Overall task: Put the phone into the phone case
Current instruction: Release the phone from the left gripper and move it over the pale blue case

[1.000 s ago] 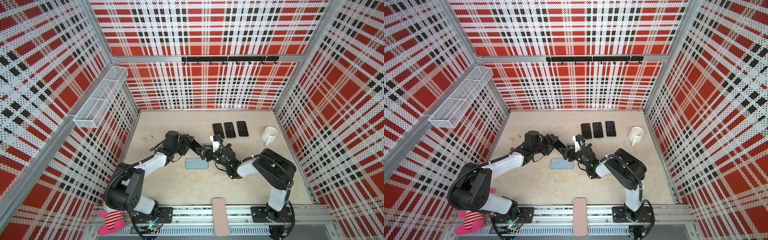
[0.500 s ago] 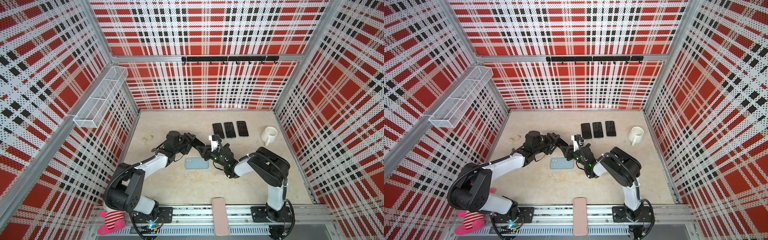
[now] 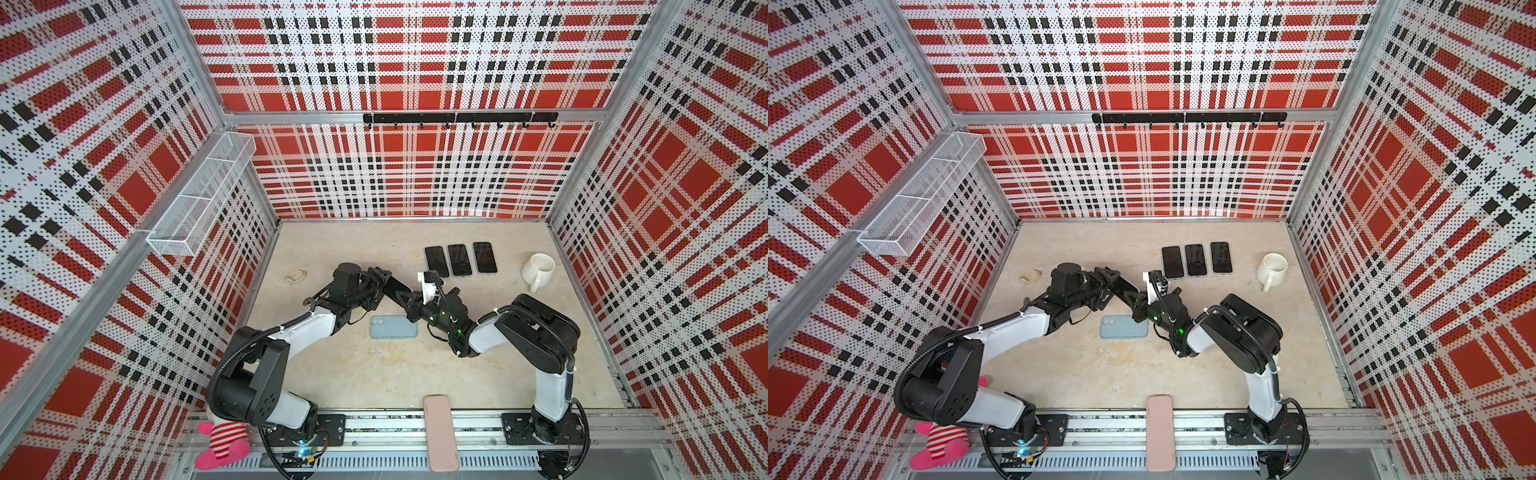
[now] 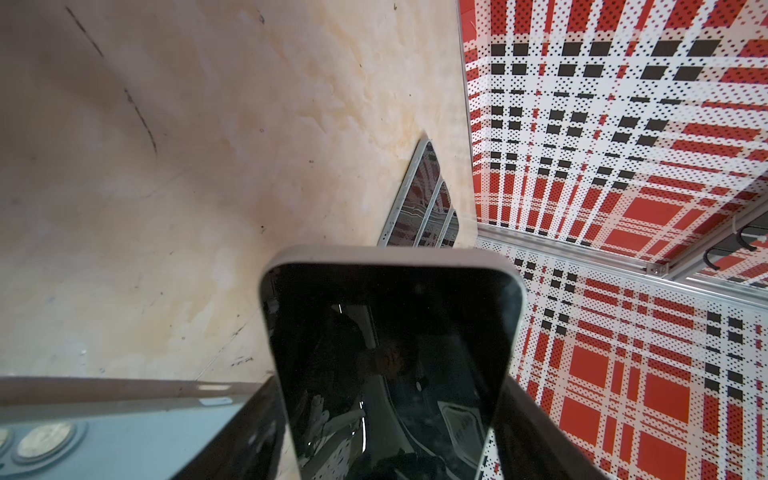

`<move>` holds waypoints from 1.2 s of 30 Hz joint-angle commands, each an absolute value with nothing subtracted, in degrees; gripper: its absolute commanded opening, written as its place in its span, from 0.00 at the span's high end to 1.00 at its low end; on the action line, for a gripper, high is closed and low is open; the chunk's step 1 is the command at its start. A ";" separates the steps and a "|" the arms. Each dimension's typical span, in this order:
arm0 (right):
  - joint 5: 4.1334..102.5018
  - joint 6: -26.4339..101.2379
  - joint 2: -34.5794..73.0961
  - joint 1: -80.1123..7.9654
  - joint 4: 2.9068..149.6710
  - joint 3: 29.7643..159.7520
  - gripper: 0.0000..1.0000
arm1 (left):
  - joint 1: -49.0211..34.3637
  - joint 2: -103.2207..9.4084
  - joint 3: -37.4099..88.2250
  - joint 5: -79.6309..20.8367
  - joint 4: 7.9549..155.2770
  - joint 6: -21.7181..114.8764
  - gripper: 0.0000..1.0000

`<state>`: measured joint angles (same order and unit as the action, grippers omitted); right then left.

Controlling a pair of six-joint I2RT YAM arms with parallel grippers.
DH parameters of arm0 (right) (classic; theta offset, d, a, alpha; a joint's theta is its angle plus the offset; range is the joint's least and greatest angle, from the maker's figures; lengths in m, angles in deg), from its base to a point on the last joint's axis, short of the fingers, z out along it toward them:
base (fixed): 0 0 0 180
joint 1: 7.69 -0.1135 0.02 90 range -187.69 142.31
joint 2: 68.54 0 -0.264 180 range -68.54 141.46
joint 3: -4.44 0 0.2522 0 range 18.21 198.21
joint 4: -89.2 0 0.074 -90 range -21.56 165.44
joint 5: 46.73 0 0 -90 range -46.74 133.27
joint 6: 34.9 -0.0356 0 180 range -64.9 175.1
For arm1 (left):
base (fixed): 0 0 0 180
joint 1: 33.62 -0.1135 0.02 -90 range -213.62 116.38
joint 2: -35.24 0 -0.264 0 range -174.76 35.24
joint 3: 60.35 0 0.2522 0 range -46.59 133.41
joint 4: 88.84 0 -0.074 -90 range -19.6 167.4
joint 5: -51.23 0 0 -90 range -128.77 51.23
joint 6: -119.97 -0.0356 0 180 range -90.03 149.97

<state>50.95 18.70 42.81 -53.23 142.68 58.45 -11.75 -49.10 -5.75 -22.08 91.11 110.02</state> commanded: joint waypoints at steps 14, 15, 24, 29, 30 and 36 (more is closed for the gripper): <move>52.27 25.29 13.29 -38.54 119.95 42.38 1.00 | -9.65 -51.48 7.24 -37.05 79.51 76.79 0.05; 52.36 25.49 9.96 -37.73 113.98 42.18 1.00 | -9.29 -51.56 8.67 -39.32 78.17 75.62 0.08; 61.65 30.10 -6.47 -26.99 74.24 47.20 1.00 | -5.61 -51.91 12.34 -49.74 68.69 65.95 0.20; 66.10 32.13 -6.40 -21.75 62.58 52.03 1.00 | -4.84 -49.60 9.73 -47.79 65.68 61.63 0.23; 66.62 32.65 -5.66 -20.84 60.50 52.99 1.00 | -4.83 -48.85 9.21 -46.73 65.48 61.04 0.22; 70.93 33.00 -3.83 -16.18 59.34 53.87 1.00 | -4.91 -44.93 7.73 -44.09 60.32 57.09 0.25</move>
